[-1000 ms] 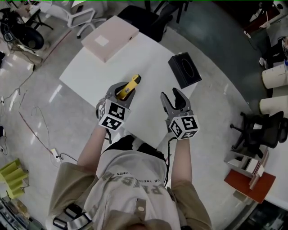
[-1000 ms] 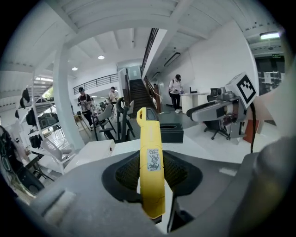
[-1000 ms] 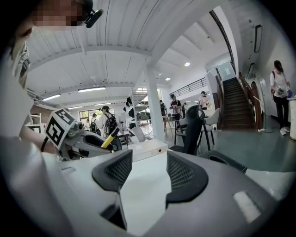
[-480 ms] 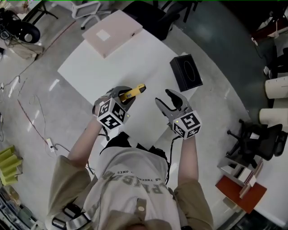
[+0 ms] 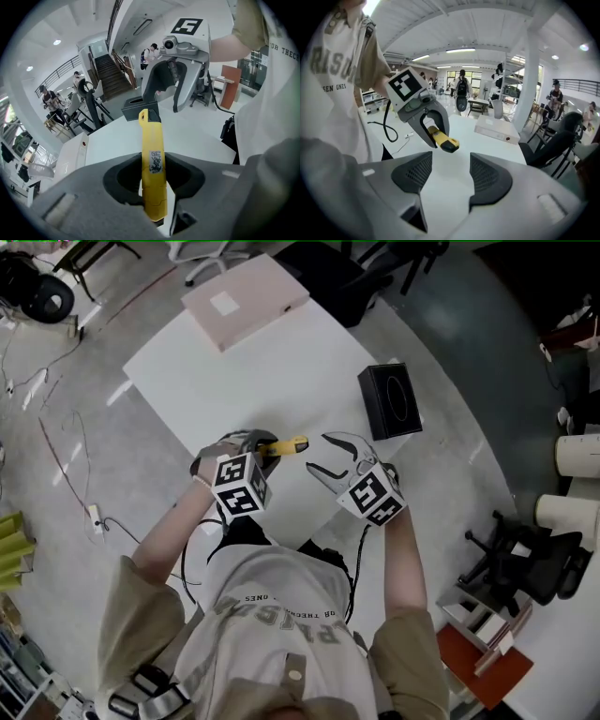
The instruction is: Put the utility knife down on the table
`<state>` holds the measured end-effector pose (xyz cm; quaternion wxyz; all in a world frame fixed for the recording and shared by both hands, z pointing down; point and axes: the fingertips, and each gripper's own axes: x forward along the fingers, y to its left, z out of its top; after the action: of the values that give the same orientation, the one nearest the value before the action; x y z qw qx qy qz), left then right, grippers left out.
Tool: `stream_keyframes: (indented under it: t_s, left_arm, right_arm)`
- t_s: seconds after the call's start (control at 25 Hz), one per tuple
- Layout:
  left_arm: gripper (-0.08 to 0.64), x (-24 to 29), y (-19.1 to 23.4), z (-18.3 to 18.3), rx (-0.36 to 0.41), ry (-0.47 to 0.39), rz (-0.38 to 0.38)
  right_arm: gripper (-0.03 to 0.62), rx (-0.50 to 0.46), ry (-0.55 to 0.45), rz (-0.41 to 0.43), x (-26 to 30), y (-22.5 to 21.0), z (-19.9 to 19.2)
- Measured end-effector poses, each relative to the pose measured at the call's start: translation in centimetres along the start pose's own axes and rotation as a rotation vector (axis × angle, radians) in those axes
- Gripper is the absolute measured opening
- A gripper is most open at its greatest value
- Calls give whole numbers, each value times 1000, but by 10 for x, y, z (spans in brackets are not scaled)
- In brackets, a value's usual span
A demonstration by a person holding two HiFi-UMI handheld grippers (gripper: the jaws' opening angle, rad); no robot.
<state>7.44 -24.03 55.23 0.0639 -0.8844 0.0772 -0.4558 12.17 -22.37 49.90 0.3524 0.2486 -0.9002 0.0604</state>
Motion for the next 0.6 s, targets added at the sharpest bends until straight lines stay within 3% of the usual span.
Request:
stream_keyframes:
  t_s: [0.36,0.6]
  left_arm:
    - [123,25,-35,-9,4,50,-95]
    - [124,39,-49,-20,13,96,-132]
  right_arm:
    - [256,-248,204,180,34,32,-32]
    - [256,-357,284,239,50,45,-52]
